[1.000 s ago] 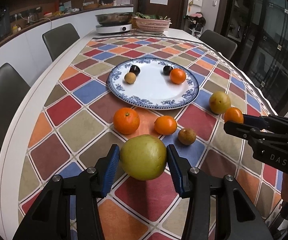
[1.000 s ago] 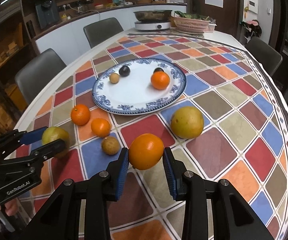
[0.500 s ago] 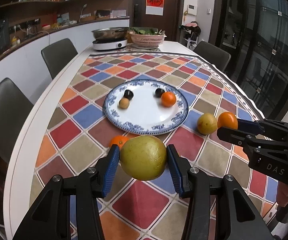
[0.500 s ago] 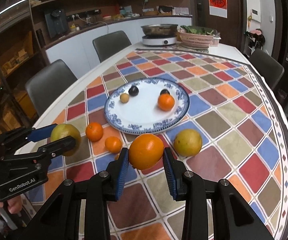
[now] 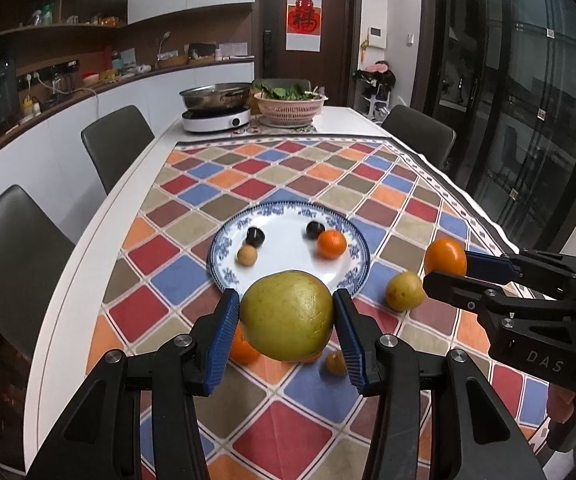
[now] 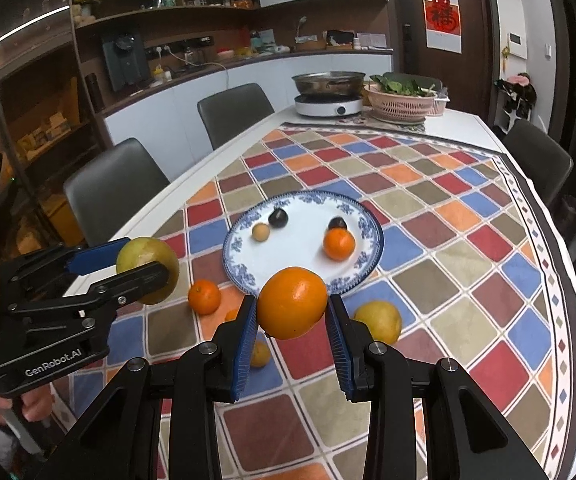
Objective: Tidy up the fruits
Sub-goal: 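Carry the pomelo and mandarin up and over the plate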
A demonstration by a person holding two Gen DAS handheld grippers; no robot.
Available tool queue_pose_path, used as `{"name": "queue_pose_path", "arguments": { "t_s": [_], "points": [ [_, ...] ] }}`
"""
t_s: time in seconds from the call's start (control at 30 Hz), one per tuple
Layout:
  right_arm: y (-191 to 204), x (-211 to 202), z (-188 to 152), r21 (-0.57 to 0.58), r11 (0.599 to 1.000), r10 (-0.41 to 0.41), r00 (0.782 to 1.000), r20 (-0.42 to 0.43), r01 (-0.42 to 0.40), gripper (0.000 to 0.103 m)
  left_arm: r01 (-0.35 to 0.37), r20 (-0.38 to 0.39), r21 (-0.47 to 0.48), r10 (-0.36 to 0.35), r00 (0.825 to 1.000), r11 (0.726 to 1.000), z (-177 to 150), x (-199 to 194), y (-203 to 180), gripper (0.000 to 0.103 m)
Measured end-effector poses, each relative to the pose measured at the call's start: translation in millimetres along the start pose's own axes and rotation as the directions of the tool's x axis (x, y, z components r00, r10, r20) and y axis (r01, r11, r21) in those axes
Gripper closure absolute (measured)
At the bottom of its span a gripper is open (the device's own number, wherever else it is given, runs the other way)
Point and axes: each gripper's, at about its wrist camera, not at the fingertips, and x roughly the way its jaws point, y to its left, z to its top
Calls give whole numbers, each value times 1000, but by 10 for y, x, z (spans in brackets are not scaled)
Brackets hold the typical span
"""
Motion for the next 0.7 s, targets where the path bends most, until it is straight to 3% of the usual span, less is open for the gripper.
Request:
{"name": "queue_pose_path", "arguments": {
  "t_s": [0.7],
  "points": [
    [-67, 290, 800, -78, 997, 0, 1000, 22, 2, 67, 51, 15, 42, -51, 999, 998, 671, 399, 198, 56]
  ]
}}
